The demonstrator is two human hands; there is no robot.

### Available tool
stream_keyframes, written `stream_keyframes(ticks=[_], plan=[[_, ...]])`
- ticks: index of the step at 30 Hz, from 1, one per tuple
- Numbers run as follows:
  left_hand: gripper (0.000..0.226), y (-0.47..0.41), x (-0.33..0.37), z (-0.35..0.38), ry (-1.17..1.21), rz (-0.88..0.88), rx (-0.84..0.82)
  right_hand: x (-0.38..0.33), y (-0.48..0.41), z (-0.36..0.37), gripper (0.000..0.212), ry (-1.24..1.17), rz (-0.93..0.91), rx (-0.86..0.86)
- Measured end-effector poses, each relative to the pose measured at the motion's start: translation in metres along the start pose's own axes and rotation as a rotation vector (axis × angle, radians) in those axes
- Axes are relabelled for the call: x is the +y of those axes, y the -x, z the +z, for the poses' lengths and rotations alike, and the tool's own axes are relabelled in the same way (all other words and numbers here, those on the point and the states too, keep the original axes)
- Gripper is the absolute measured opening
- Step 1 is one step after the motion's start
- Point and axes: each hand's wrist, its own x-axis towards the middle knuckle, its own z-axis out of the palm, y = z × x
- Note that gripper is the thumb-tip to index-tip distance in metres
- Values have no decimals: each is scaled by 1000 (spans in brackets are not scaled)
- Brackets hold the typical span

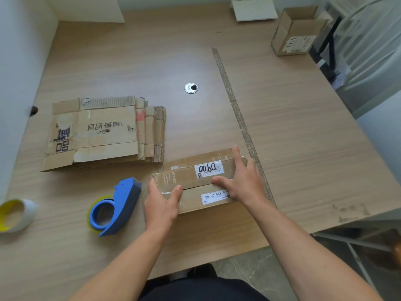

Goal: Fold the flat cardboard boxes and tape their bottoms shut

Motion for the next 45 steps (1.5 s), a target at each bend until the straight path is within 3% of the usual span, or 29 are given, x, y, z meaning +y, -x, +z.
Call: stream_keyframes(ticks=[4, 9, 12, 15, 19, 27, 33, 37, 41, 45], plan=[[65, -4, -12, -8, -10, 40, -29, 23, -10, -8, 104, -253, -61, 34], [51, -9, -15, -20, -1, 83, -50, 50, -12, -5, 63, -685, -25, -6], [44, -14, -18, -27, 1, 74, -82, 51, -14, -6, 49, -868, -4, -57], [31, -17, -13, -31, -37, 108, -109, 44, -18, -6, 43, -810, 13, -29], [69, -21, -2, -33, -43, 72, -148, 37, -18, -2, 48, -662, 26, 44], [50, -23, 0, -31, -77, 98, -119, 27, -7, 11, 29, -578, 74, 331], [48, -26, 1, -31, -104, 107, -120, 54, 10, 2, 41, -778, 22, 64], [50, -23, -1, -29, -110, 113, -110, 77, 40, 9, 47, -862, 15, -15], [59, -21, -1, -26, -107, 106, -107, 77, 53, 28, 56, -878, 59, 102], [69, -16, -7, -28, 40, 62, -129, 65, 54, 35, 44, -907, 162, 261]])
